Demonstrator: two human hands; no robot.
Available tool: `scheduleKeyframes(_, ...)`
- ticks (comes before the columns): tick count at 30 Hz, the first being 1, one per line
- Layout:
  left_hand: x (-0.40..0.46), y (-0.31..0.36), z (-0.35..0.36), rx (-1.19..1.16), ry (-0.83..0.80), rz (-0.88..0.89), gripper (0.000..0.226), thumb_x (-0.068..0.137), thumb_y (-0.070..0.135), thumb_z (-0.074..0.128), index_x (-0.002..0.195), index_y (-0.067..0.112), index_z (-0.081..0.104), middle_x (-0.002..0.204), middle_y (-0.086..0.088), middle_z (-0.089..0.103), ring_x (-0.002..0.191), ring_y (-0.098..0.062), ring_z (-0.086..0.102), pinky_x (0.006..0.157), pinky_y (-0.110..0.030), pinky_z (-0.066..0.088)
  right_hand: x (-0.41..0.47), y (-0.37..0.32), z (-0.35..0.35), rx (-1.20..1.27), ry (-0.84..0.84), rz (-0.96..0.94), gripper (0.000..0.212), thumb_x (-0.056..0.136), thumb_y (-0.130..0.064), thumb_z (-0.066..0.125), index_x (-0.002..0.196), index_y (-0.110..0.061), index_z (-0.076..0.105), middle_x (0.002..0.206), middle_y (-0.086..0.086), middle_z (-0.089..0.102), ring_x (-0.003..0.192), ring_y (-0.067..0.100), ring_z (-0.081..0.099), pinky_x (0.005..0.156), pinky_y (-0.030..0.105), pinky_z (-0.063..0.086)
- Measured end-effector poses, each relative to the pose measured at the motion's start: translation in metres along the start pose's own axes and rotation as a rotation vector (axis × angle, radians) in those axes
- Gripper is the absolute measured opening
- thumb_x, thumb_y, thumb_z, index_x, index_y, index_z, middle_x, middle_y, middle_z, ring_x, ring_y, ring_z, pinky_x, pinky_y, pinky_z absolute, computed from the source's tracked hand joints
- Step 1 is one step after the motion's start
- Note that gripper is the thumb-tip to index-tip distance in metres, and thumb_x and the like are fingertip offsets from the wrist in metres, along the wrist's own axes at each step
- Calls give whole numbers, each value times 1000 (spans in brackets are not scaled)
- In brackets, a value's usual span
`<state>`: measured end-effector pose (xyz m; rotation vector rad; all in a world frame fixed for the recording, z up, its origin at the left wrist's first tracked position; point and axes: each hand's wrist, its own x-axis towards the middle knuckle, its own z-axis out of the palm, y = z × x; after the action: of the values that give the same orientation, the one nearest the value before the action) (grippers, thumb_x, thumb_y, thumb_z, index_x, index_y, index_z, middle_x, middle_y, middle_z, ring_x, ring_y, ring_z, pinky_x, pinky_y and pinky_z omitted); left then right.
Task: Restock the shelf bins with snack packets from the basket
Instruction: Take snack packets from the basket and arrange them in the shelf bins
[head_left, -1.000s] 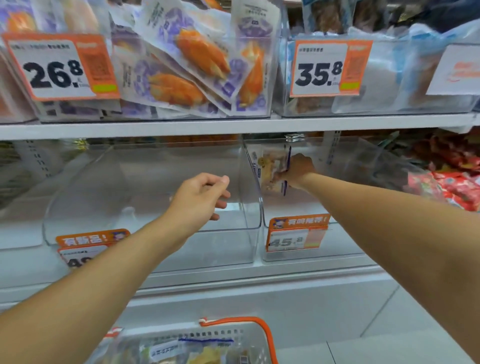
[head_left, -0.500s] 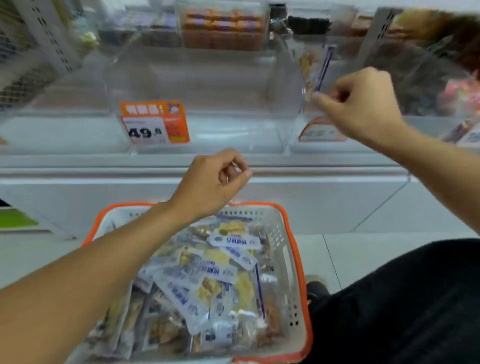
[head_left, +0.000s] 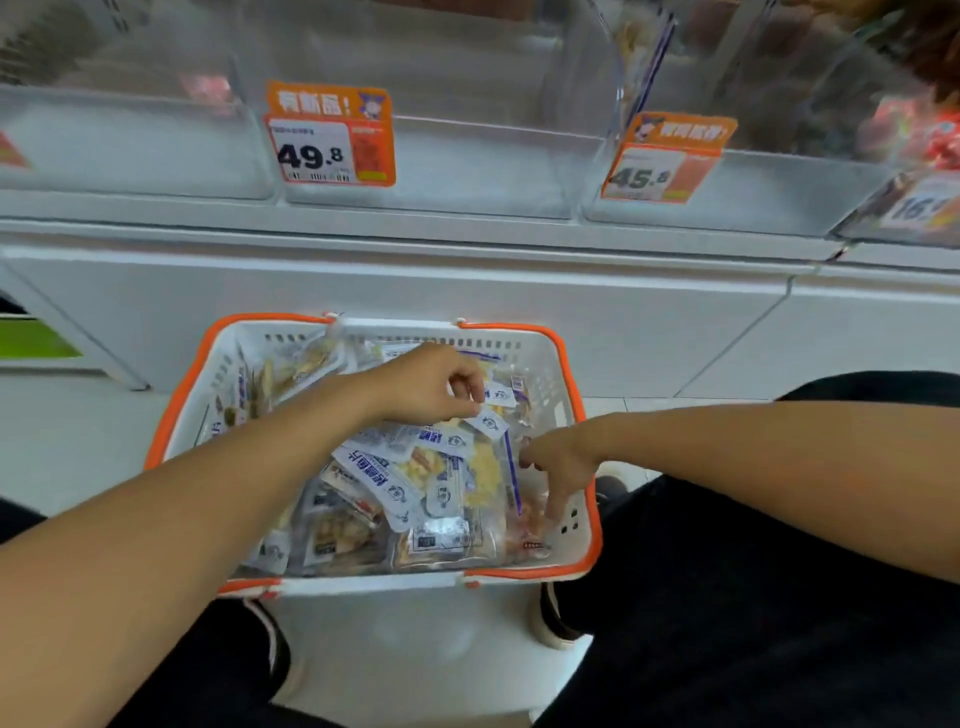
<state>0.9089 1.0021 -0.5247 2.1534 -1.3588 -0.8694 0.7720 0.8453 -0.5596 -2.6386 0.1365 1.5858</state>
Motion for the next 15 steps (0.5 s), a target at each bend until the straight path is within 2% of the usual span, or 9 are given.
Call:
scheduleKeyframes(2,-3,2,8,5,-88,-8,16,92,30,68,106,22,69,94,11,67,82,1,62,69,-16,44,10,-8,21,99,92,-32,72,80,-40,80,137,-9,49,138,9,55,123,28,53,93,26,39)
scheduleKeyframes(5,-6,4,10,-7,-107,-15,20,92,33,68,110,23,67,94,13,67,83,2,60,69,-17,42,9,-15,19,80,145,-107,44,84,-25,78,121,-6,62,112,6,62,102,23,57,87,27,39)
scheduleKeyframes(7,-6,4,6,-31,-113,-20,28,88,34,72,112,23,66,96,12,68,85,0,62,74,-22,46,-3,-7,-8,97,47,-113,19,87,-13,75,101,-3,68,89,2,62,79,20,60,81,30,49)
scheduleKeyframes(9,-6,8,-3,-66,-90,-43,45,82,38,77,121,23,61,106,11,65,91,-7,65,80,-29,53,-31,9,-49,156,27,-72,8,88,-5,71,96,-5,71,83,3,66,70,18,69,73,35,59)
scheduleKeyframes(10,-6,11,-11,-97,-61,-59,54,79,42,79,126,23,57,112,10,62,96,-10,64,83,-31,54,-53,17,-70,180,77,-65,9,90,-2,66,91,-9,71,84,4,68,75,20,72,70,36,61)
scheduleKeyframes(12,-6,25,-29,-239,4,-78,64,76,45,80,131,28,52,119,11,58,105,-10,62,82,-28,54,-100,32,-102,289,247,-102,24,93,4,55,80,-12,69,92,8,68,87,27,71,67,37,63)
scheduleKeyframes(15,-7,46,-62,-523,89,-13,47,80,28,80,122,23,60,113,5,69,97,-14,69,73,-26,57,-148,42,-130,705,525,-284,16,97,0,55,84,-6,61,95,14,64,87,27,72,62,41,62)
